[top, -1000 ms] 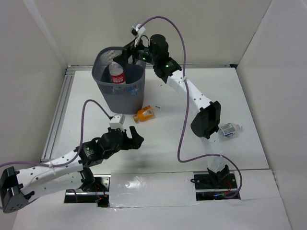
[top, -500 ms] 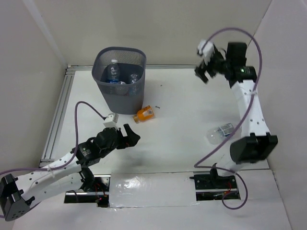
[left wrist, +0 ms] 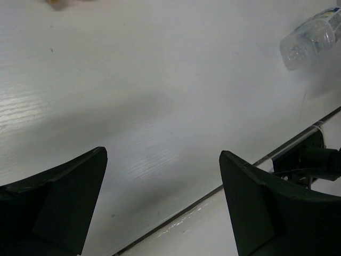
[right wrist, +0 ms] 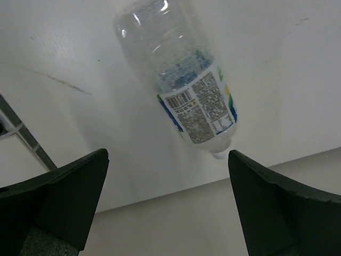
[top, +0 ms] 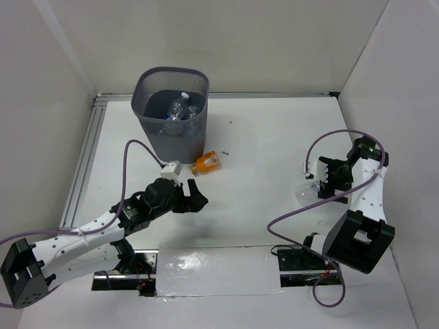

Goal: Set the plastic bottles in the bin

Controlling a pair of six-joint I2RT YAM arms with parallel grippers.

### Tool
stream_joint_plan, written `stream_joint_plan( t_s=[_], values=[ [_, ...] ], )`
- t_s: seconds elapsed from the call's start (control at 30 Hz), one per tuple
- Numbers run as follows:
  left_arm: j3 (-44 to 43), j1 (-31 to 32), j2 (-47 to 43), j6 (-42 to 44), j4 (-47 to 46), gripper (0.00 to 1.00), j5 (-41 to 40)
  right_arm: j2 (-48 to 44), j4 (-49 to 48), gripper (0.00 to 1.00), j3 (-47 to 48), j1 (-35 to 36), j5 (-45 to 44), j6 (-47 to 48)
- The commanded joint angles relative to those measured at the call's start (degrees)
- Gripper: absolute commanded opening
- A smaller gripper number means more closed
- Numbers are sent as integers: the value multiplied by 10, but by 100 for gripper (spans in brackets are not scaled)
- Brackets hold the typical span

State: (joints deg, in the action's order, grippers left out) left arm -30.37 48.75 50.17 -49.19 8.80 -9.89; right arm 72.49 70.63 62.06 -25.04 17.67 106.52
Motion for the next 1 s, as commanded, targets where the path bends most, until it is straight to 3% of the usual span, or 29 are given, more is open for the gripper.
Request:
stream_joint_plan(
  t_s=[0.0,0.13,0.4,0.77,0.9,0.93,0.97],
  values=[
    [5,-7,-1,12,-44,99,23,-16,30,100,-25,-17,-4,191],
    [16,-7,-7,12,-44,99,29,-34,-111,100,-111,-17,25,205],
    [16,-7,-17,7,-32,99,29,-8,-260,100,-188,41,39,166],
    [16,-7,-23,-9,-20,98,29,110,-291,100,-179,76,39,141],
    [16,-7,-23,-14,-20,98,29,157,-266,85,-136,82,34,135],
    [10,-7,-23,-14,-20,98,29,167,-255,70,-122,82,39,135],
    [5,-7,-23,-14,-20,98,29,180,-241,63,-107,82,48,119]
  ],
)
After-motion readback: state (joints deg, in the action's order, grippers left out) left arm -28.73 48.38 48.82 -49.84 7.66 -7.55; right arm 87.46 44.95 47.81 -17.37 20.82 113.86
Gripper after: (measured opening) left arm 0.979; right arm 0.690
